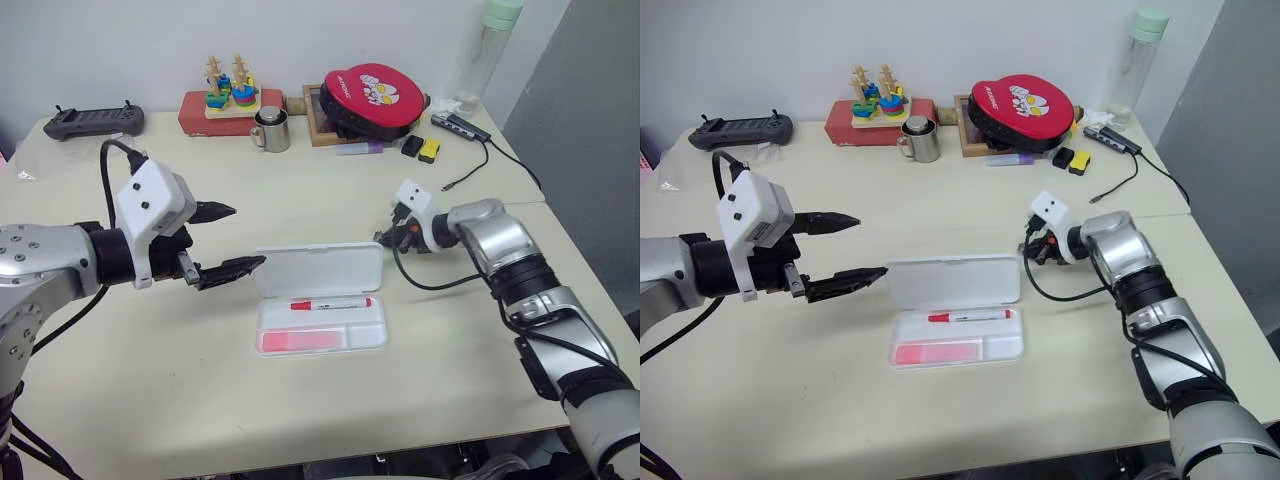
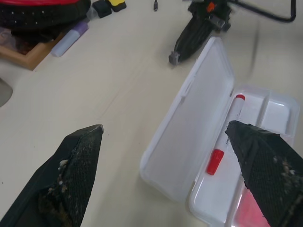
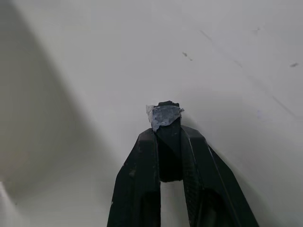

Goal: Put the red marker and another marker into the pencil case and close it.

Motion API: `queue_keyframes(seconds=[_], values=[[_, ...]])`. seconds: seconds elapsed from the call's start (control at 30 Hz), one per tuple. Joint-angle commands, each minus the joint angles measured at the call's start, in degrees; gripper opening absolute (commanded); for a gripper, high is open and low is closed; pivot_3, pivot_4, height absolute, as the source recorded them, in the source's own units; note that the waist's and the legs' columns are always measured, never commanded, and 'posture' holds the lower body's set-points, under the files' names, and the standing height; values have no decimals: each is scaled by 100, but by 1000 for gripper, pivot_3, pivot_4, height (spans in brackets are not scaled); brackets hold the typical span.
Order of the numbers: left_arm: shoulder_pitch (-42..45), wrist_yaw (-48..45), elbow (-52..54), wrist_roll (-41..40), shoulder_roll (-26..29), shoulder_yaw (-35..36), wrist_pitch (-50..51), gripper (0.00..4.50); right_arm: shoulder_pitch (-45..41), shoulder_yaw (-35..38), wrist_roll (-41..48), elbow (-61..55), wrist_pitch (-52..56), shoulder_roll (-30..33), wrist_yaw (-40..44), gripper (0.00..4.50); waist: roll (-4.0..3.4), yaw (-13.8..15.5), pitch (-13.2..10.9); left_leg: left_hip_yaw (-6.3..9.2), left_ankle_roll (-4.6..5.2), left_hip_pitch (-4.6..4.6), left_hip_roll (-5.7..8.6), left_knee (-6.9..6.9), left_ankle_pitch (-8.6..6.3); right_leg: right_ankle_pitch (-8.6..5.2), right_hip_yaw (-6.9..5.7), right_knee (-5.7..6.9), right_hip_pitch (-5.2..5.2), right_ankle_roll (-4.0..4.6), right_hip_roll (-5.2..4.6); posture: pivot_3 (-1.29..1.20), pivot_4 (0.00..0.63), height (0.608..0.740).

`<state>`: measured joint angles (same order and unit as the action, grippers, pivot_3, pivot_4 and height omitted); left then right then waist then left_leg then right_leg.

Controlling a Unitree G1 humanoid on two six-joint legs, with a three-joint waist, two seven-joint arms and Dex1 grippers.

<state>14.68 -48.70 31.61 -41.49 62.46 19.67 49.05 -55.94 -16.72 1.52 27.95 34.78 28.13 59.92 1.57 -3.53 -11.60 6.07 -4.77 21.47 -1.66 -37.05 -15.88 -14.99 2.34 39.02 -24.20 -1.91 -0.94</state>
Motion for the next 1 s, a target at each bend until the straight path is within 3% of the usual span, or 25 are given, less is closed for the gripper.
queue_keyframes(seconds=[0.03, 0.3, 0.5, 0.7, 0.9, 1.0], values=[[-122, -57, 71, -102, 25, 385, -4, 4500, -178, 299, 268, -800, 152, 316, 360, 263, -4, 9, -2, -1, 0, 0, 0, 2, 0, 0, 1, -1, -1, 0, 0, 0, 150, 740], [-1242, -825, 188, -292, 164, 1059, 57, 4500, 40, 606, 986, -2442, 163, 1447, 1536, 263, -14, 18, -8, -2, 1, 1, 0, 5, -1, -2, 0, -6, -1, -2, -1, 0, 150, 740], [-1559, -1146, 215, -199, 211, 914, -155, 4500, 476, 603, 1594, -3621, 411, 1825, 2011, 263, -13, 26, -8, -3, 1, -6, 0, 0, -1, -2, 1, -2, 6, -2, -1, 0, 150, 740], [-1040, -927, 17, 233, 86, -4, -574, 4500, 1372, 171, 1960, -5143, 971, 1702, 1580, 263, -9, 36, -5, 1, 1, -10, 0, -3, 0, -2, 1, -1, 12, -2, 0, 0, 150, 740], [-701, -939, -334, 566, 76, -514, -835, 4500, 1838, -392, 1548, -5274, 718, 1633, 1211, 263, -9, 35, -6, -5, 1, -13, 1, -7, 0, -2, 5, -1, 13, -1, 1, 0, 150, 740], [-573, -945, -659, 792, 59, -701, -985, 4500, 1951, -672, 1443, -5270, 861, 1253, 782, 263, -9, 25, -5, -5, 1, -14, 0, -3, 0, -2, 5, 0, 11, -1, 1, 0, 150, 740]])
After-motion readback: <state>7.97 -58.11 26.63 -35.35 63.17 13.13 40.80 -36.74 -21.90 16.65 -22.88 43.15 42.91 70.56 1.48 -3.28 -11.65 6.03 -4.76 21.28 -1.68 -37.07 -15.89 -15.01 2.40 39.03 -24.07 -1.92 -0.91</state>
